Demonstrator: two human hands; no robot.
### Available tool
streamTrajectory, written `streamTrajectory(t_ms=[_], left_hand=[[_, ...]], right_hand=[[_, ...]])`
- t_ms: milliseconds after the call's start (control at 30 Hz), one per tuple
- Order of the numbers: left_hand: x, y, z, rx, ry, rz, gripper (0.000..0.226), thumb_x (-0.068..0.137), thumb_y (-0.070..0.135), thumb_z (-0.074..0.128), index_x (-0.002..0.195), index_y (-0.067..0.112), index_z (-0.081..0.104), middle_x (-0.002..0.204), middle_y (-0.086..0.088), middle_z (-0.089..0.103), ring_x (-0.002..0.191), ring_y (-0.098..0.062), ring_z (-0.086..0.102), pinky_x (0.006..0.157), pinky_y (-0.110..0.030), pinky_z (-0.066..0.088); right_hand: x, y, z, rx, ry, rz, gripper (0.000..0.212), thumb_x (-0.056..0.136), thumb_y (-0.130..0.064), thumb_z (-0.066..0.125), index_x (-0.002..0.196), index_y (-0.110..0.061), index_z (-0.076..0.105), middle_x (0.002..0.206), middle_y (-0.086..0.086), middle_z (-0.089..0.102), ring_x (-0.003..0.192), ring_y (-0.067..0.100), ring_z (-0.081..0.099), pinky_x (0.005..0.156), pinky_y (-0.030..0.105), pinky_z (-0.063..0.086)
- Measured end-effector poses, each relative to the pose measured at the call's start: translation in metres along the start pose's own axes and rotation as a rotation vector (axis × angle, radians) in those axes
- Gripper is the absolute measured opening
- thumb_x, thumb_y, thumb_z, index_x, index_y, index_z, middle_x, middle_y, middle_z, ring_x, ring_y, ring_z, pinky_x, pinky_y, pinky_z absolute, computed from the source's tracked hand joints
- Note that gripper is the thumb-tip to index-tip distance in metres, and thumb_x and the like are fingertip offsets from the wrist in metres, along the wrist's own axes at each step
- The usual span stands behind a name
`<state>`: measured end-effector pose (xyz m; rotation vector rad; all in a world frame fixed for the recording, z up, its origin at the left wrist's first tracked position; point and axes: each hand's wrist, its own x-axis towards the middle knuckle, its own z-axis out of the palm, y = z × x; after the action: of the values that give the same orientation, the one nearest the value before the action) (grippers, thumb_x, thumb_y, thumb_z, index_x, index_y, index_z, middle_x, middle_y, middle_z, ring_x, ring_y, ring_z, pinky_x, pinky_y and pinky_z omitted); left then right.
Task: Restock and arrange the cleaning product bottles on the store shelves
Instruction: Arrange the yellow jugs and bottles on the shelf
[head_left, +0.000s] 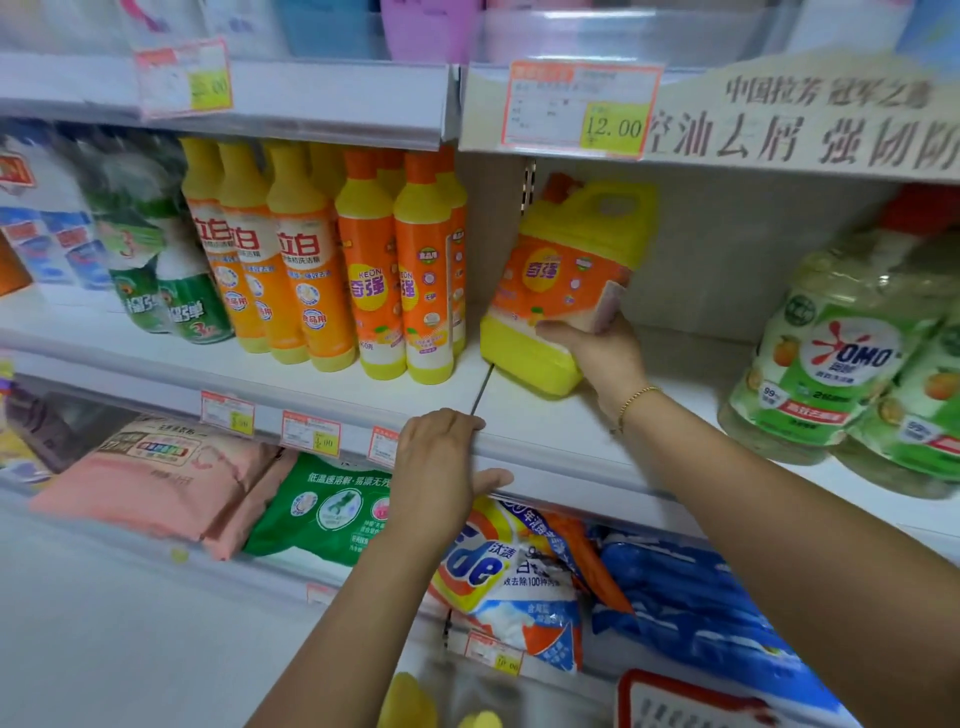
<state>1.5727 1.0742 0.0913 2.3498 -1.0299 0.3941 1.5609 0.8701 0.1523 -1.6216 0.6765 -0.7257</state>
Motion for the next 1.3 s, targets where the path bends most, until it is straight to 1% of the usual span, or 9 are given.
streamTrajectory(t_ms=[133,233,367,500,633,833,1100,1200,1300], left_hand=[[-0.003,0.006,-0.004,-0.112,-0.071,-0.078,0.066,0.076,0.039,0.077,0.132,0.013,0.054,0.134,-0.004,0.053,0.130,-0.023,0.039,0.104,-0.025,0.020],[-0.008,0.013,-0.016,-0.356,-0.109,-0.215,0.072,0.082,0.027,0.075,0.144,0.017,0.040,0.150,0.001,0.039,0.142,-0.017,0.027,0.112,-0.028,0.021],[-0.009,0.033,-0.049,-0.869,-0.049,-0.480,0.070,0.082,0.040,0.072,0.142,0.018,0.043,0.134,0.011,0.049,0.122,-0.009,0.050,0.098,-0.028,0.041],[-0.011,0.053,-0.076,-1.238,-0.254,-0.544,0.053,0.077,0.042,0.068,0.119,0.010,0.063,0.111,-0.005,0.072,0.101,-0.023,0.069,0.081,-0.032,0.057],[-0.031,0.071,-0.092,-1.265,-0.278,-0.476,0.058,0.062,0.018,0.083,0.114,0.003,0.063,0.106,-0.013,0.073,0.097,-0.029,0.070,0.073,-0.032,0.057],[-0.090,0.105,-0.119,-1.079,-0.035,-0.275,0.074,0.048,0.012,0.087,0.116,0.014,0.058,0.104,0.002,0.074,0.095,-0.016,0.071,0.072,-0.022,0.055],[-0.119,0.141,-0.132,-1.013,0.371,-0.335,0.070,0.041,0.032,0.087,0.107,0.025,0.062,0.097,0.008,0.074,0.088,-0.012,0.070,0.070,-0.022,0.055],[-0.118,0.150,-0.140,-1.082,0.442,-0.343,0.070,0.046,0.033,0.086,0.112,0.024,0.061,0.105,0.003,0.073,0.096,-0.017,0.070,0.081,-0.037,0.055],[-0.117,0.152,-0.154,-1.116,0.419,-0.310,0.072,0.052,0.031,0.085,0.118,0.020,0.059,0.111,0.000,0.071,0.102,-0.020,0.069,0.086,-0.042,0.055]], right_hand=[[-0.025,-0.007,-0.018,0.444,-0.282,0.370,0.030,0.082,-0.021,0.070,0.110,-0.018,0.063,0.081,0.004,0.073,0.069,0.020,0.070,0.066,0.040,0.059],[-0.038,-0.003,-0.031,0.437,-0.382,0.376,0.032,0.082,-0.023,0.069,0.114,-0.019,0.063,0.090,0.003,0.075,0.081,0.020,0.072,0.079,0.044,0.058],[-0.062,-0.009,-0.055,0.501,-0.497,0.361,0.036,0.082,-0.021,0.067,0.117,-0.014,0.062,0.109,0.009,0.072,0.101,0.024,0.069,0.085,0.044,0.056],[-0.090,-0.015,-0.079,0.448,-0.616,0.292,0.066,0.066,-0.025,0.079,0.125,-0.009,0.056,0.114,0.013,0.069,0.102,0.028,0.068,0.080,0.043,0.058],[-0.117,-0.012,-0.105,0.416,-0.788,0.145,0.090,0.055,-0.027,0.090,0.132,-0.010,0.047,0.123,0.017,0.064,0.112,0.034,0.062,0.087,0.041,0.055],[-0.157,-0.007,-0.127,0.428,-0.936,-0.008,0.097,0.053,-0.028,0.092,0.134,-0.011,0.042,0.128,0.014,0.061,0.115,0.031,0.060,0.087,0.038,0.053],[-0.233,-0.009,-0.092,0.952,-0.603,0.144,0.069,0.074,-0.025,0.077,0.135,-0.014,0.046,0.129,0.019,0.059,0.117,0.034,0.058,0.093,0.044,0.052],[-0.268,-0.008,-0.065,1.204,-0.639,0.238,0.082,0.073,-0.034,0.080,0.143,-0.023,0.038,0.139,0.020,0.050,0.126,0.038,0.050,0.095,0.048,0.050],[-0.281,-0.025,-0.061,1.166,-0.595,0.228,0.074,0.081,-0.039,0.072,0.144,-0.024,0.037,0.143,0.019,0.047,0.128,0.037,0.048,0.092,0.046,0.051]])
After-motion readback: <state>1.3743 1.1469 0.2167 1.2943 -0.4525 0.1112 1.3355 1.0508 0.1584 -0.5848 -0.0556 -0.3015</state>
